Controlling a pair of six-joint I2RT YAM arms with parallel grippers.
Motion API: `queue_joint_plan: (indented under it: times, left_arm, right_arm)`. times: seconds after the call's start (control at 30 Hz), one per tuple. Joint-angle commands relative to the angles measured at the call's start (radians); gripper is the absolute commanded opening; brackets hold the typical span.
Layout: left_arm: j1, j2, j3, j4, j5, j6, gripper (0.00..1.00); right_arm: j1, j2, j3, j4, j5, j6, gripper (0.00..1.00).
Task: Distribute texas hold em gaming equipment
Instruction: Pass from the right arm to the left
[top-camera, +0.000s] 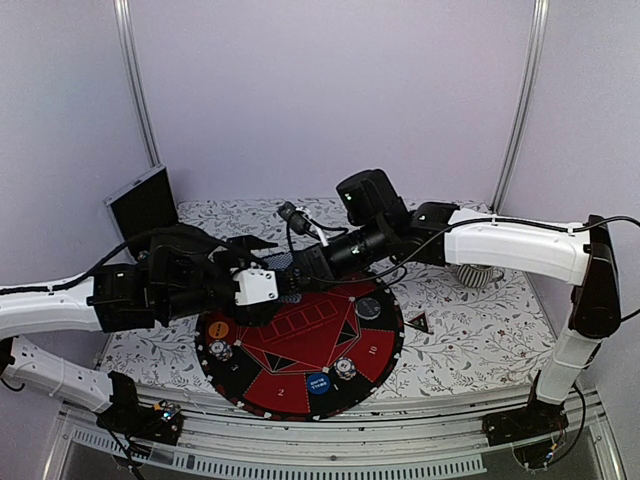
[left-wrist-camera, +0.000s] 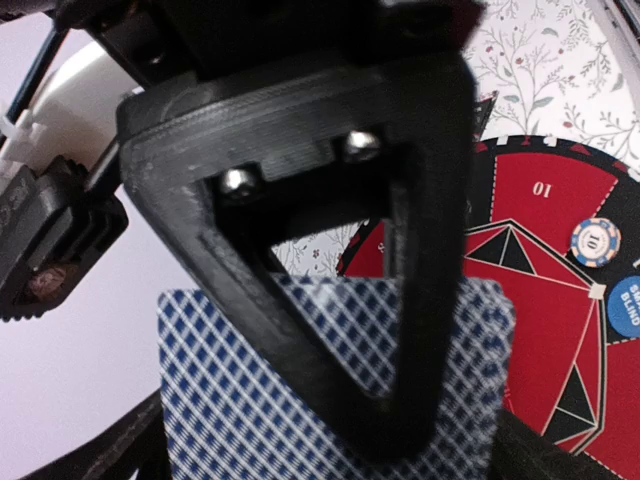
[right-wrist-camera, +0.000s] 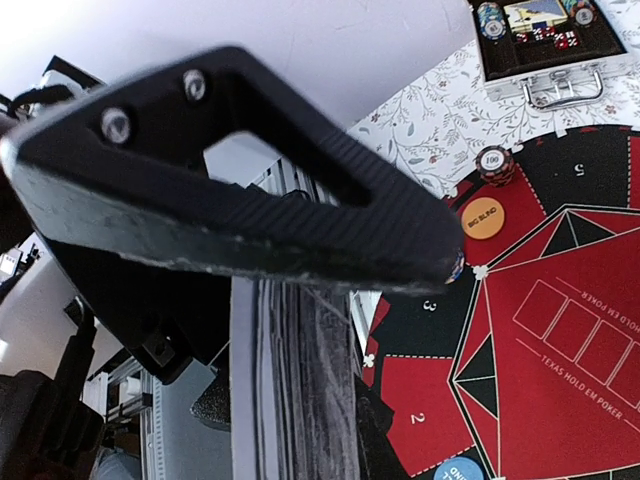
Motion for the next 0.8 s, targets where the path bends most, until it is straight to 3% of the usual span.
queue_joint_plan:
  times: [0.0, 0.2, 0.37, 0.43, 0.67, 0.77]
  left_arm:
    - [0.061, 0.029, 0.082, -0.065, 0.075, -0.086, 0.98]
    - [0.086, 0.047, 0.104, -0.135, 0.111, -0.066, 0.84]
    - [0.086, 0.056, 0.119, -0.125, 0.102, -0.066, 0.57]
    - [0.087, 0.058, 0.119, -0.121, 0.104, -0.068, 0.53]
    - [0.086, 0.022, 0.086, -0.081, 0.092, -0.106, 0.51]
    - [0.087, 0.014, 0.077, -0.080, 0.081, -0.116, 0.51]
  right_arm:
    - [0.015, 0.018, 0.033, 0.023, -0.045, -0.017, 0.02]
    - [0.015, 0.006, 0.033, 0.019, -0.032, -0.025, 0.02]
    - [0.015, 0.015, 0.031, 0.011, -0.038, -0.027, 0.03]
    - [0.015, 0.012, 0.031, 0.010, -0.034, -0.027, 0.05]
    - [0.012, -0.003, 0.025, 0.011, 0.055, -0.016, 0.42]
    - [0.012, 0.010, 0.032, 0.010, 0.071, -0.004, 0.52]
